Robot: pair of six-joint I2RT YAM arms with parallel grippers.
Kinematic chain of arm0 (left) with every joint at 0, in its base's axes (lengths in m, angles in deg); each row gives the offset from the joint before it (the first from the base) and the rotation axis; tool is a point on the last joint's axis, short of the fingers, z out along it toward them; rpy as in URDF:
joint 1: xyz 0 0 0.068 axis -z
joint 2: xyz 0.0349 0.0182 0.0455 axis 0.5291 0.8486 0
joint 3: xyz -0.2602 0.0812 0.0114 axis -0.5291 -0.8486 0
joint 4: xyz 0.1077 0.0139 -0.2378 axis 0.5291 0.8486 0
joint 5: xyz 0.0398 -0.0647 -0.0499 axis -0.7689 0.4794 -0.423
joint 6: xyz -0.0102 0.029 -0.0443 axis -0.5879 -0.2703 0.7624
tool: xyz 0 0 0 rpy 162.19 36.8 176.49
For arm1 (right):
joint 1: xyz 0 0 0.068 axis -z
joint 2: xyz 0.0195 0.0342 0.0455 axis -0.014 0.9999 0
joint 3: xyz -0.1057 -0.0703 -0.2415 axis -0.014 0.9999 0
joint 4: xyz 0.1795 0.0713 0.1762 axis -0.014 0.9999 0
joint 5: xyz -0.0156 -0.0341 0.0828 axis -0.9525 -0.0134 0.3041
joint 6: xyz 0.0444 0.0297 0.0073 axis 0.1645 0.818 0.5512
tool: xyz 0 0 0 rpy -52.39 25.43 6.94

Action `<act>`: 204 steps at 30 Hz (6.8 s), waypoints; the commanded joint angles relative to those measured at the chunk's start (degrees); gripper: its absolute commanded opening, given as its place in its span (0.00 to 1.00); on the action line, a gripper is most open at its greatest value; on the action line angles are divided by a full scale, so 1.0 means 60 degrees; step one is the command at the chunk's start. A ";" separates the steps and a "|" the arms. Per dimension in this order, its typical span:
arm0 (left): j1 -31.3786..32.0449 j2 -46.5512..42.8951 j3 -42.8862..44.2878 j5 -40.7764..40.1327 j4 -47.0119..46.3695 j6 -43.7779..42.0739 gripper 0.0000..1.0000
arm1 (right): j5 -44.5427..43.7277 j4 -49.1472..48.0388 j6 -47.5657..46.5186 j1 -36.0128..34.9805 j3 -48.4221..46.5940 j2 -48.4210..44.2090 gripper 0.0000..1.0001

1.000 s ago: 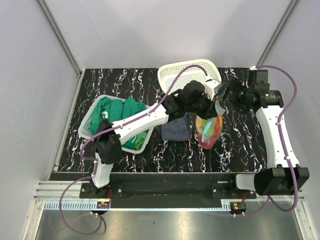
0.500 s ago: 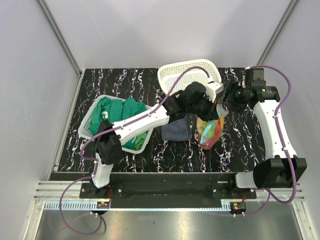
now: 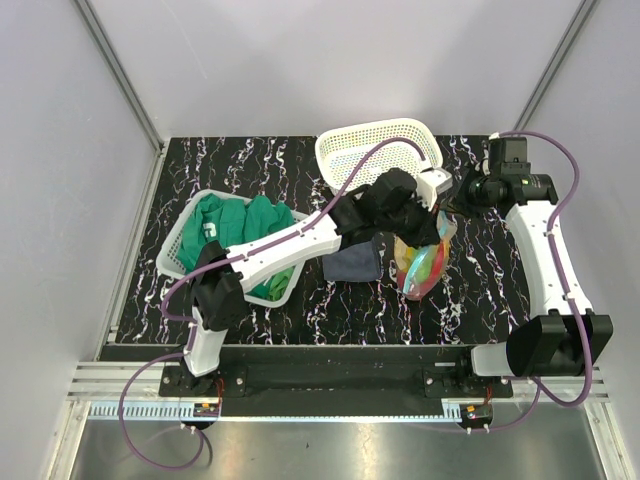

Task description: Open the zip-top bag and remove the fake food

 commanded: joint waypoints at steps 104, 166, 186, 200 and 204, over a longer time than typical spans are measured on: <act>-0.1993 -0.0139 0.0614 0.7689 -0.0649 -0.1550 0.00 | 1.0993 -1.1282 -0.3338 0.2338 0.6221 -0.2799 0.25; -0.1437 -0.4429 -0.5521 0.2373 -0.1396 -0.0422 0.00 | 0.6100 -0.7958 -0.2634 0.2704 0.5460 -0.3987 0.00; -0.0206 -0.6542 -0.7680 0.0277 -0.1909 0.0751 0.00 | 0.6438 -0.7591 -0.1861 0.2792 0.5254 -0.4159 0.37; -0.0235 -0.3467 -0.3372 0.0759 -0.0958 -0.0668 0.00 | 0.7539 -0.3665 -0.0937 0.1461 0.3905 -0.5171 0.50; -0.0265 -0.3143 -0.2727 0.1139 -0.0606 -0.0876 0.00 | 0.6353 -0.2617 -0.0730 0.0347 0.4346 -0.6050 0.50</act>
